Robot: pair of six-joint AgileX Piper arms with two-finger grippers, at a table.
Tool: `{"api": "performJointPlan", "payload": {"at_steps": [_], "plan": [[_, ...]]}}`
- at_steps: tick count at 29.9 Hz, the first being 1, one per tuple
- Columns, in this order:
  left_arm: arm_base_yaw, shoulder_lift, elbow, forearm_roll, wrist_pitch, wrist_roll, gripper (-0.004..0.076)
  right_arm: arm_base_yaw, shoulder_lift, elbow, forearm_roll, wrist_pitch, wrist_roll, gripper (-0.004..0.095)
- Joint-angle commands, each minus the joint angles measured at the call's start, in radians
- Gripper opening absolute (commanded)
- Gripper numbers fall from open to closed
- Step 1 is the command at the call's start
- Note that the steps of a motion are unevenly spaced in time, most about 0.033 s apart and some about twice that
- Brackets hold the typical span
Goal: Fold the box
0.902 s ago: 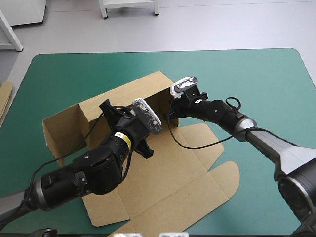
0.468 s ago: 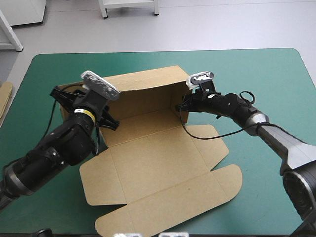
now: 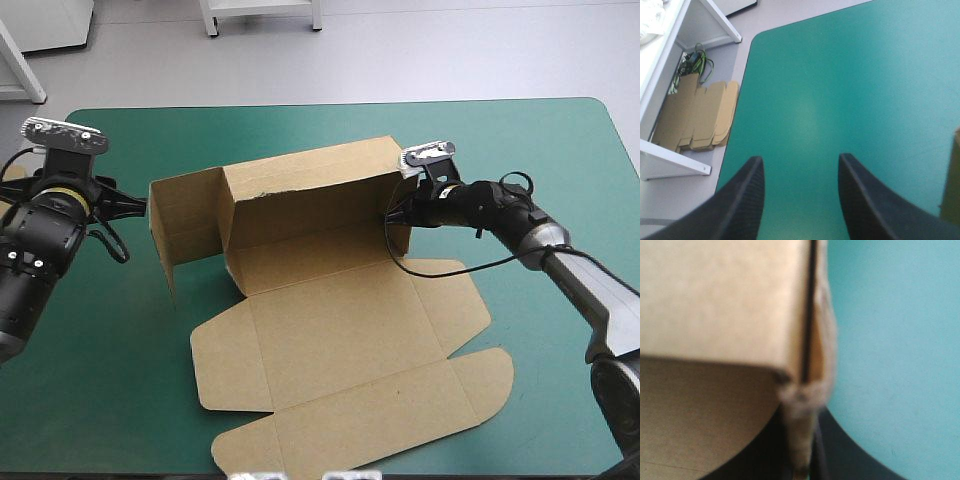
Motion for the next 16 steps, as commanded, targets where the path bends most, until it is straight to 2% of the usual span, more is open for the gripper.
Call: {"api": "performJointPlan", "payload": {"at_steps": [1,7,16], "plan": [[0.103,-0.020,-0.034,-0.095,-0.091,0.080,0.0339,-0.024,-0.067,-0.045,-0.022,0.091,0.036,0.0001],[0.221,0.002,-0.034,-0.283,-0.114,0.147,0.0339,-0.045,-0.125,-0.101,-0.024,0.251,0.062,0.0001],[0.353,0.031,-0.034,-0.558,-0.096,0.243,0.0339,-0.053,-0.191,-0.230,-0.061,0.481,0.143,0.0001]]}}
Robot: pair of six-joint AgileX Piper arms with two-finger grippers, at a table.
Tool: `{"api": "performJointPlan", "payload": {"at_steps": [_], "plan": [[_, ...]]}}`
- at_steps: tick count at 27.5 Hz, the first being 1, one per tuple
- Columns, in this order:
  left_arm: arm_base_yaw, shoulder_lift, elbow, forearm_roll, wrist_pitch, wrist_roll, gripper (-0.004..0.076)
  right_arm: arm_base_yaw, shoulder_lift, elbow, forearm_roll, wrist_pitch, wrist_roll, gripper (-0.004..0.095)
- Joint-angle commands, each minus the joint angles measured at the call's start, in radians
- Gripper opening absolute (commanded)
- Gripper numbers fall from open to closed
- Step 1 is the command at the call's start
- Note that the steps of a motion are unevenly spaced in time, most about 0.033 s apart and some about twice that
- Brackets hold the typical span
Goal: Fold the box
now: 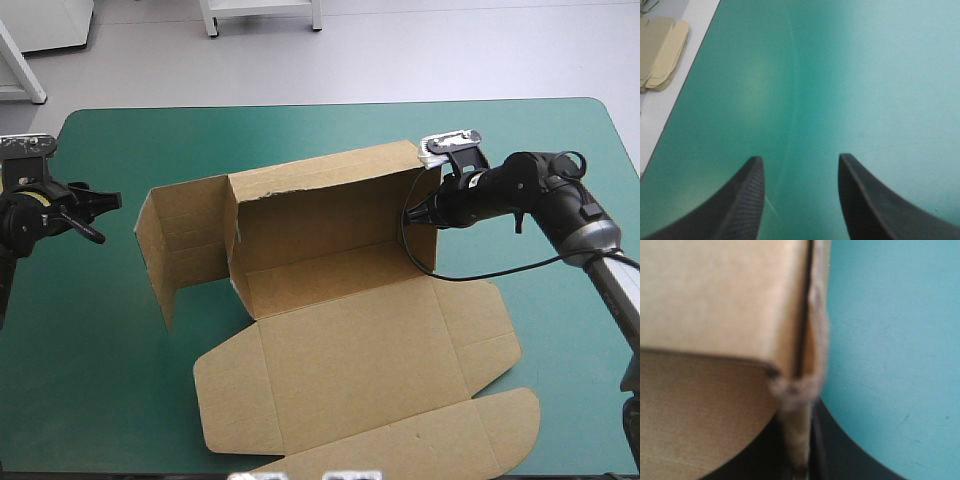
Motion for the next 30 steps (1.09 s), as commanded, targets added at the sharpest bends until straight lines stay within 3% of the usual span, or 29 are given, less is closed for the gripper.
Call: {"api": "performJointPlan", "payload": {"at_steps": [1,4,11,20,28,30], "plan": [[0.050,-0.020,-0.034,-0.100,-0.041,0.043,0.0339,-0.007,-0.058,-0.091,0.004,0.053,0.053,0.0001],[0.101,-0.020,-0.034,-0.209,-0.004,0.095,0.0339,-0.007,-0.058,-0.149,-0.058,0.127,0.094,0.0000],[0.197,-0.020,-0.034,-0.515,0.027,0.256,0.0339,-0.007,-0.035,-0.228,-0.067,0.244,0.119,0.0000],[0.203,-0.020,-0.034,-0.546,0.045,0.279,0.0339,-0.007,0.095,-0.248,-0.040,0.269,0.126,0.0000],[0.203,-0.020,-0.034,-0.562,0.051,0.294,0.0339,-0.007,0.237,-0.248,-0.039,0.113,0.114,0.0000],[0.203,-0.019,-0.034,-0.567,0.051,0.296,0.0339,-0.007,0.290,-0.248,-0.041,0.024,0.107,0.0000]]}}
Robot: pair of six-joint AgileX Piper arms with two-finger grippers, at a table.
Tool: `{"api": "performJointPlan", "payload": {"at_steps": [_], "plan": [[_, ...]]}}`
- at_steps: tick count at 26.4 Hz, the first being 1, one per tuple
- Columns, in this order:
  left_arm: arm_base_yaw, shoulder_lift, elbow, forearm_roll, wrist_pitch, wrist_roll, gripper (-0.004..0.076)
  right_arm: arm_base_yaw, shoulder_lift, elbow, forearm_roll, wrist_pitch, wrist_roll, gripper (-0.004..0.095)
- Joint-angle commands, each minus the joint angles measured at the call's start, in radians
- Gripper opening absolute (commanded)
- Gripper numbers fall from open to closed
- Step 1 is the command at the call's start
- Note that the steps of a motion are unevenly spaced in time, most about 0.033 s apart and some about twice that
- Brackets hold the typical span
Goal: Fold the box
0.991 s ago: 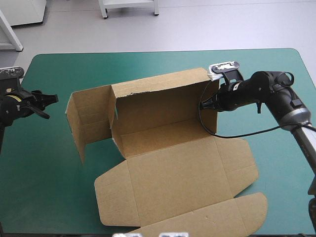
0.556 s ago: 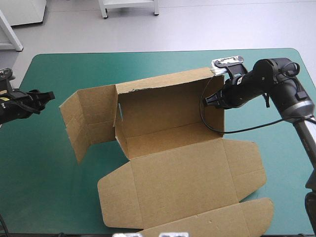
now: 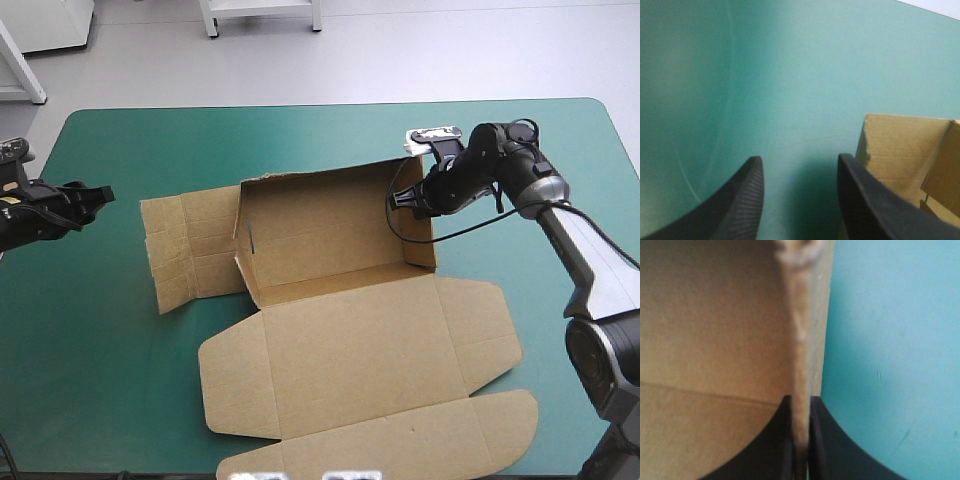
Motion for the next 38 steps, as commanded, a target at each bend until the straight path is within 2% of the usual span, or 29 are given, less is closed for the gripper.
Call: {"api": "performJointPlan", "payload": {"at_steps": [1,7,10,12,13,16,24,30,38], "plan": [[0.001,-0.024,-0.034,-0.042,-0.039,0.004,0.0339,-0.005,0.021,-0.020,0.025,-0.125,-0.012,0.0000],[0.001,-0.024,-0.034,-0.042,-0.035,0.004,0.0339,-0.005,0.050,-0.020,0.030,-0.223,-0.061,0.0018],[0.001,-0.024,-0.034,-0.042,-0.035,0.004,0.0339,-0.005,0.028,-0.020,0.030,-0.225,-0.069,0.0170],[0.001,-0.024,-0.034,-0.042,-0.035,0.004,0.0339,-0.005,0.009,-0.032,0.026,-0.211,-0.069,0.0386],[0.001,-0.024,-0.034,-0.042,-0.035,0.004,0.0339,-0.005,0.006,-0.041,0.026,-0.199,-0.069,0.0457],[0.001,-0.024,-0.034,-0.042,-0.035,0.004,0.0339,-0.005,0.002,-0.089,0.026,-0.137,-0.067,0.0578],[0.001,-0.024,-0.034,-0.039,-0.035,0.006,0.0339,-0.005,0.002,-0.270,-0.024,0.152,-0.012,0.0581],[0.001,-0.024,-0.034,-0.036,-0.035,0.006,0.0339,-0.005,0.021,-0.280,-0.030,0.193,0.000,0.0581],[0.001,-0.024,-0.034,-0.034,-0.026,0.006,0.0339,-0.002,0.091,-0.278,-0.030,0.193,0.023,0.0582]]}}
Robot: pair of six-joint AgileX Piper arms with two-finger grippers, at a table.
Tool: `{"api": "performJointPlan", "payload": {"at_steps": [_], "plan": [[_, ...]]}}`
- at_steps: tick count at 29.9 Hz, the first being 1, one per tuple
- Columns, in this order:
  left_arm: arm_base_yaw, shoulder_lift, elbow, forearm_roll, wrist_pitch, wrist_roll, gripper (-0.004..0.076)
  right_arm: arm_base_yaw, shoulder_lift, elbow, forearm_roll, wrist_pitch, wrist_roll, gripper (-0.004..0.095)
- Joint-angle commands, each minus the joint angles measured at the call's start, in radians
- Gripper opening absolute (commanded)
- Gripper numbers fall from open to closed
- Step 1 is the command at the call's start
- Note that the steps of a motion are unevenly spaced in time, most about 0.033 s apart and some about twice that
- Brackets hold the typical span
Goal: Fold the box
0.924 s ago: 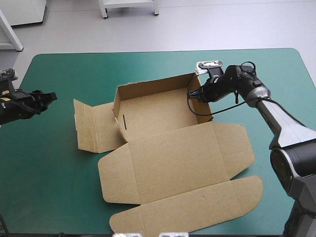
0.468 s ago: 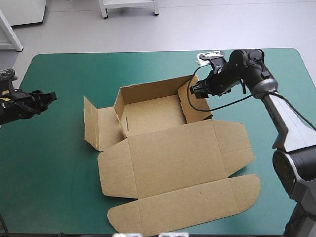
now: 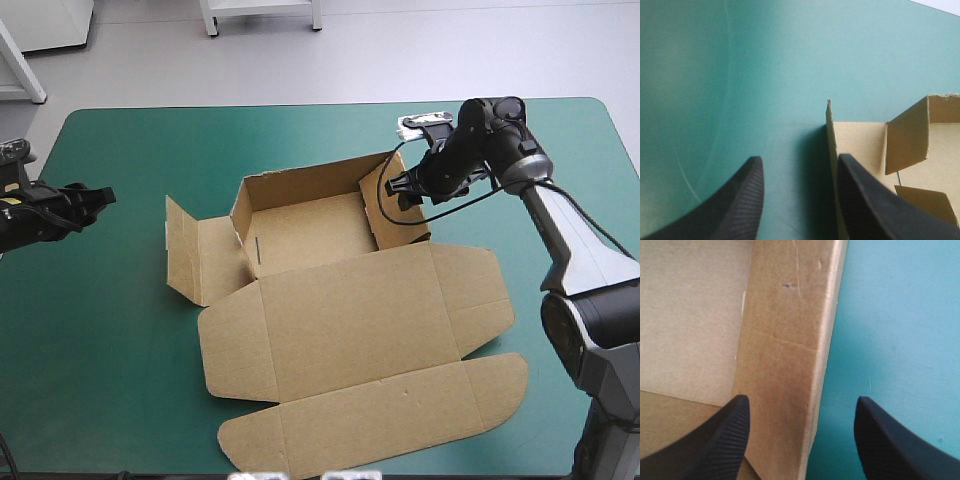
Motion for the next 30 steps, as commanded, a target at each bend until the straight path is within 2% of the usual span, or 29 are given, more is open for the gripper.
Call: {"api": "performJointPlan", "payload": {"at_steps": [1,9,14,18,21,28,30], "plan": [[0.001,-0.024,-0.034,-0.031,-0.039,0.002,0.0339,-0.002,-0.030,-0.030,0.006,0.006,0.009,0.0582],[0.001,-0.024,-0.034,-0.031,-0.039,0.002,0.0339,-0.002,0.024,-0.030,0.012,0.006,0.011,0.0581],[0.001,-0.022,-0.034,-0.025,-0.039,0.002,0.0339,-0.002,0.038,-0.030,0.012,0.006,0.009,0.0542],[0.001,-0.022,-0.034,-0.025,-0.039,0.002,0.0339,-0.002,0.049,-0.030,0.016,0.006,0.009,0.0477],[0.001,-0.022,-0.034,-0.025,-0.039,0.002,0.0339,-0.002,0.054,-0.030,0.017,0.006,0.009,0.0393],[0.001,-0.022,-0.034,-0.025,-0.037,0.002,0.0339,-0.002,0.070,-0.028,0.017,0.006,0.005,0.0367],[0.001,-0.022,-0.034,-0.025,-0.037,0.002,0.0339,-0.002,0.070,-0.028,0.017,0.006,0.005,0.0278]]}}
